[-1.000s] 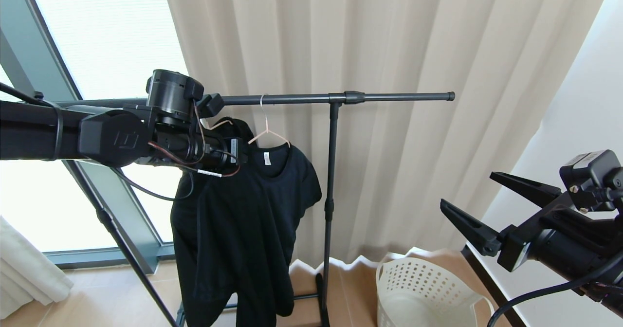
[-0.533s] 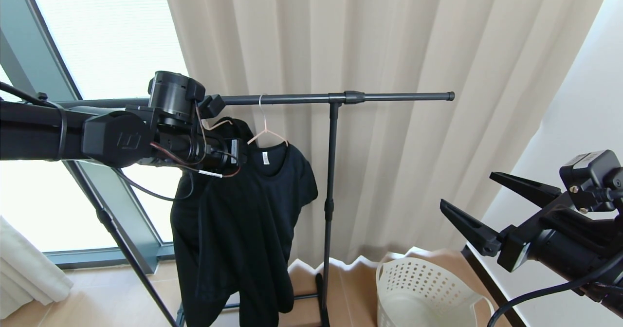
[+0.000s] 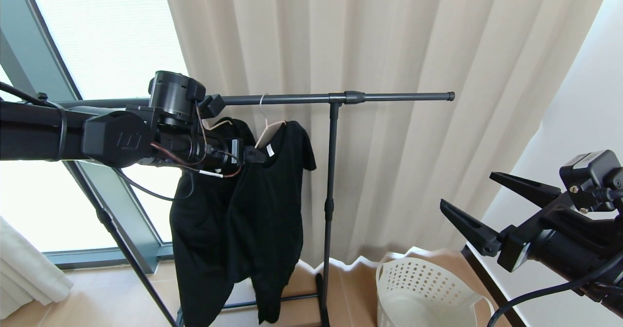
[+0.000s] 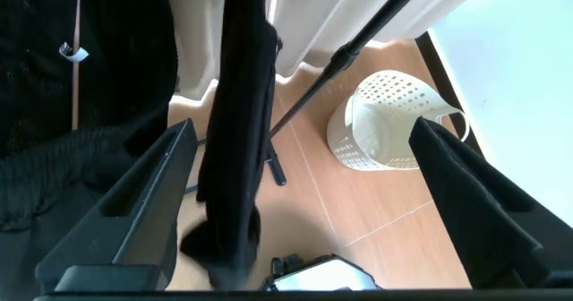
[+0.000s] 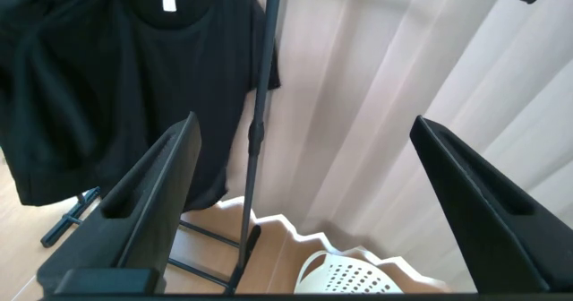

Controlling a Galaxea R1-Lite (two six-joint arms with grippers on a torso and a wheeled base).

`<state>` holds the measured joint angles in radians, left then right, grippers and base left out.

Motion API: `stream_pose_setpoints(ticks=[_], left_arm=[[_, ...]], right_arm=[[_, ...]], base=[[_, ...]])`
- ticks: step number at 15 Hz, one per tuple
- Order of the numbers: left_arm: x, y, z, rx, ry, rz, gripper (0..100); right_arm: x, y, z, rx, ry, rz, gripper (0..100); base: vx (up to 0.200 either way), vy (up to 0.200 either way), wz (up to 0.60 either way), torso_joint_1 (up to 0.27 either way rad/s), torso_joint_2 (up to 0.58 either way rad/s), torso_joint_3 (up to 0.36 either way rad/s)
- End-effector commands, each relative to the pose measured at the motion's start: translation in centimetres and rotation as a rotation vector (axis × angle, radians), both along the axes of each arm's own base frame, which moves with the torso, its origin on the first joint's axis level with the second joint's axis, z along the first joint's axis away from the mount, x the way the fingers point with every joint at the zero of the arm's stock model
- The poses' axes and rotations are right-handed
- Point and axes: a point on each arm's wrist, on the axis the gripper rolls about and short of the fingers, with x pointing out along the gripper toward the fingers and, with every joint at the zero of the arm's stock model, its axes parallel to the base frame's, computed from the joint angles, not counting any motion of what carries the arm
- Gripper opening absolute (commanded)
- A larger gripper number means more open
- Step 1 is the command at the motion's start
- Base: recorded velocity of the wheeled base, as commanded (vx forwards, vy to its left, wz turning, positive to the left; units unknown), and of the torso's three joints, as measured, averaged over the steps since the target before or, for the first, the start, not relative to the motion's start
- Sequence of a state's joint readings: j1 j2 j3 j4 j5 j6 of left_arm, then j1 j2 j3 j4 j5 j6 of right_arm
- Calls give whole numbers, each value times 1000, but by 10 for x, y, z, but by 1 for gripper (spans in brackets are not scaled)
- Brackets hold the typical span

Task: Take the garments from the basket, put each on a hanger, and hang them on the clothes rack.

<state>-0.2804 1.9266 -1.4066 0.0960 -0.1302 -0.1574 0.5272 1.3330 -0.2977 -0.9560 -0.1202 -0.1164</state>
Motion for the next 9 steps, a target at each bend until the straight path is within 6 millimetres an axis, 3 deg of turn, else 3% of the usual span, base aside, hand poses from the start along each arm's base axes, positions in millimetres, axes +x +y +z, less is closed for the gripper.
stream_pose_setpoints(ticks=[1, 6, 9], left_arm=[[0, 0, 1, -1, -1, 0, 100], [-2, 0, 2, -2, 0, 1, 100], [-12, 3, 16, -11, -31, 1, 100]], right_arm=[[0, 0, 0, -1, 2, 1, 100], [0, 0, 0, 0, 0, 1, 100], [0, 0, 0, 0, 0, 1, 100]], base=[[0, 0, 0, 0, 0, 0], [0, 0, 0, 0, 0, 0], [0, 0, 0, 0, 0, 0]])
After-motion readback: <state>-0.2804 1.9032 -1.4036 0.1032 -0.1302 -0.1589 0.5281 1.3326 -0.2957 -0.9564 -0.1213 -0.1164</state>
